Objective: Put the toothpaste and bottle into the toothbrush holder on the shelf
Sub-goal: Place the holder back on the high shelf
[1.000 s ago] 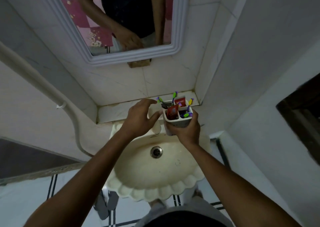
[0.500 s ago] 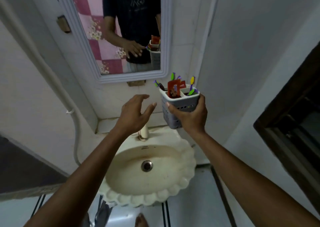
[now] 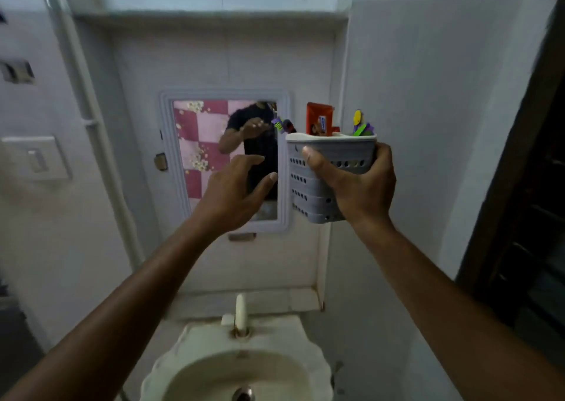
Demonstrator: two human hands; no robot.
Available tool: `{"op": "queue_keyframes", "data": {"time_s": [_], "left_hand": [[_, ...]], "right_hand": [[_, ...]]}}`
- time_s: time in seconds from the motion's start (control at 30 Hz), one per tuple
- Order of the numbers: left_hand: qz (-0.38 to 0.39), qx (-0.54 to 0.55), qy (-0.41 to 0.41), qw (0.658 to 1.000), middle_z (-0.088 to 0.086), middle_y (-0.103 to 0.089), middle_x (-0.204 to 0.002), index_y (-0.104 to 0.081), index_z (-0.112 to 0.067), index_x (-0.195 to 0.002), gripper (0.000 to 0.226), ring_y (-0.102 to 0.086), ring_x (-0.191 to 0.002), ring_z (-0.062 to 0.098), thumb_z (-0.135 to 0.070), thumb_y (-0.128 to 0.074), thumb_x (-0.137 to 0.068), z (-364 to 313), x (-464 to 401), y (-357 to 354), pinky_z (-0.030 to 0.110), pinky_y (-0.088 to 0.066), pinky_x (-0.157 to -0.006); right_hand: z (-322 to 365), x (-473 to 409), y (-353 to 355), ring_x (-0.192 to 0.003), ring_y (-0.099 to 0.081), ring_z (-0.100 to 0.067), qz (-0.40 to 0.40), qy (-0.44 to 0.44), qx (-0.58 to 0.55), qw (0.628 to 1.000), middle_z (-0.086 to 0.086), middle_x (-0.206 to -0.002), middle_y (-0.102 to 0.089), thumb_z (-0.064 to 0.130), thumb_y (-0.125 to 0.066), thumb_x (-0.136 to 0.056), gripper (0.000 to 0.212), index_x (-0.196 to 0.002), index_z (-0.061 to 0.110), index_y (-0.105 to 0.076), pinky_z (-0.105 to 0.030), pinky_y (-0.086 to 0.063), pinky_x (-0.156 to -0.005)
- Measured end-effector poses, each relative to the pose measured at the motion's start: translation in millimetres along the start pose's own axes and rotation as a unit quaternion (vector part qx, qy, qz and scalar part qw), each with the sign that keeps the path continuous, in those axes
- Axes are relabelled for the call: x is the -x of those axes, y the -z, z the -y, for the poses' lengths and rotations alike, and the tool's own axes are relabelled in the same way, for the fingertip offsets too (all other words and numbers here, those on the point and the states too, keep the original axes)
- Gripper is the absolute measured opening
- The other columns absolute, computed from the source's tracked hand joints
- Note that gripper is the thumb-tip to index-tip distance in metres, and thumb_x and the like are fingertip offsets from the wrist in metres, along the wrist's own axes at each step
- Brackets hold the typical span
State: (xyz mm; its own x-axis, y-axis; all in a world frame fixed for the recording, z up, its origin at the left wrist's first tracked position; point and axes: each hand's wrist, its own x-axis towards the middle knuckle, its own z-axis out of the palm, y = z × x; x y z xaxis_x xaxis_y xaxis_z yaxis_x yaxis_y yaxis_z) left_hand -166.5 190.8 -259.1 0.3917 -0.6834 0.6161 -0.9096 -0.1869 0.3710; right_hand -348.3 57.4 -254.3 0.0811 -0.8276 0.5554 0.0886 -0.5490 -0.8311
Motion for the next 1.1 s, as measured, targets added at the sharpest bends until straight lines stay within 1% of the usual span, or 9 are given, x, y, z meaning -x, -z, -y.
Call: {"op": "queue_keyframes", "data": {"time_s": [0.07,0.23,0.3,0.43,0.63,0.8,0.93,1.0,1.1], "left_hand": [[-0.027,-0.017,-0.025,0.999,0.005,-0.061,-0.149,-0.053,-0.021,-0.15,0.068,-0.06,-0.132,0.024,-0.068,-0.048,-0.101,-15.6,-22.4,24.2,0.05,-0.053,-0.108],[-0.091,-0.037,-0.08,0.992,0.009,-0.056,-0.154,-0.053,-0.018,-0.151,0.06,-0.055,-0.139,0.027,-0.056,-0.055,-0.105,-45.7,-80.0,75.0,0.054,-0.045,-0.115],[-0.124,-0.053,-0.106,0.985,0.008,-0.057,-0.155,-0.054,-0.018,-0.151,0.062,-0.055,-0.14,0.026,-0.059,-0.054,-0.105,-54.0,-109.0,94.6,0.056,-0.045,-0.116],[-0.186,-0.067,-0.135,0.971,0.003,-0.06,-0.152,-0.057,-0.018,-0.149,0.061,-0.056,-0.14,0.024,-0.06,-0.054,-0.105,-65.2,-160.4,125.6,0.049,-0.043,-0.116],[-0.222,-0.086,-0.16,0.958,0.006,-0.062,-0.151,-0.057,-0.016,-0.148,0.06,-0.059,-0.137,0.028,-0.058,-0.052,-0.106,-62.3,-225.9,147.2,0.051,-0.044,-0.116],[-0.231,-0.096,-0.157,0.955,0.006,-0.063,-0.148,-0.057,-0.016,-0.148,0.06,-0.061,-0.134,0.028,-0.059,-0.049,-0.107,-40.2,-276.9,143.3,0.053,-0.045,-0.113],[-0.214,-0.091,-0.123,0.965,0.006,-0.062,-0.149,-0.055,-0.016,-0.149,0.061,-0.059,-0.135,0.029,-0.06,-0.047,-0.107,-15.6,-317.9,128.4,0.051,-0.043,-0.113],[-0.207,-0.09,-0.108,0.968,0.007,-0.061,-0.15,-0.055,-0.015,-0.149,0.061,-0.058,-0.136,0.029,-0.059,-0.047,-0.107,-4.2,-334.2,118.2,0.05,-0.042,-0.114],[-0.2,-0.077,-0.101,0.971,0.008,-0.061,-0.151,-0.056,-0.015,-0.149,0.061,-0.057,-0.138,0.029,-0.058,-0.046,-0.107,4.7,-354.1,103.3,0.051,-0.04,-0.114]], "right_hand": [[30.5,-22.7,3.5,-0.102,-0.074,-0.008,-0.013,0.027,-0.012,0.999,0.013,-0.117,-0.072,0.087,-0.092,-0.044,0.106,-0.126,0.026,-0.062,-0.027,-0.063,-0.079],[97.4,-72.4,6.8,-0.097,-0.068,0.004,-0.018,0.07,-0.021,0.997,0.016,-0.113,-0.068,0.072,-0.102,-0.056,0.094,-0.126,0.024,-0.061,-0.008,-0.05,-0.064],[125.7,-91.5,2.9,-0.095,-0.069,0.002,-0.022,0.076,-0.027,0.997,0.016,-0.112,-0.069,0.072,-0.102,-0.056,0.094,-0.126,0.024,-0.061,-0.013,-0.053,-0.067],[173.2,-130.0,-12.7,-0.097,-0.073,-0.005,-0.039,0.09,-0.045,0.994,0.016,-0.11,-0.071,0.078,-0.099,-0.051,0.096,-0.122,0.026,-0.061,-0.033,-0.063,-0.084],[223.6,-192.2,-45.3,-0.105,-0.073,-0.016,-0.064,0.114,-0.051,0.99,0.01,-0.116,-0.071,0.087,-0.091,-0.045,0.107,-0.126,0.024,-0.061,-0.043,-0.065,-0.093],[239.5,-242.8,-79.6,-0.104,-0.074,-0.018,-0.095,0.129,-0.059,0.985,0.008,-0.116,-0.072,0.091,-0.086,-0.043,0.108,-0.125,0.025,-0.06,-0.045,-0.066,-0.092],[236.1,-273.0,-112.1,-0.114,-0.072,-0.024,-0.116,0.144,-0.039,0.982,0.004,-0.124,-0.07,0.095,-0.082,-0.042,0.117,-0.131,0.021,-0.059,-0.046,-0.064,-0.096],[228.9,-284.0,-127.9,-0.119,-0.069,-0.026,-0.12,0.144,-0.025,0.982,0.002,-0.128,-0.069,0.093,-0.083,-0.046,0.119,-0.135,0.019,-0.059,-0.043,-0.063,-0.096],[211.8,-297.8,-148.8,-0.121,-0.068,-0.026,-0.123,0.14,-0.011,0.983,0.0,-0.13,-0.068,0.088,-0.089,-0.055,0.114,-0.138,0.016,-0.058,-0.034,-0.054,-0.086]]}}
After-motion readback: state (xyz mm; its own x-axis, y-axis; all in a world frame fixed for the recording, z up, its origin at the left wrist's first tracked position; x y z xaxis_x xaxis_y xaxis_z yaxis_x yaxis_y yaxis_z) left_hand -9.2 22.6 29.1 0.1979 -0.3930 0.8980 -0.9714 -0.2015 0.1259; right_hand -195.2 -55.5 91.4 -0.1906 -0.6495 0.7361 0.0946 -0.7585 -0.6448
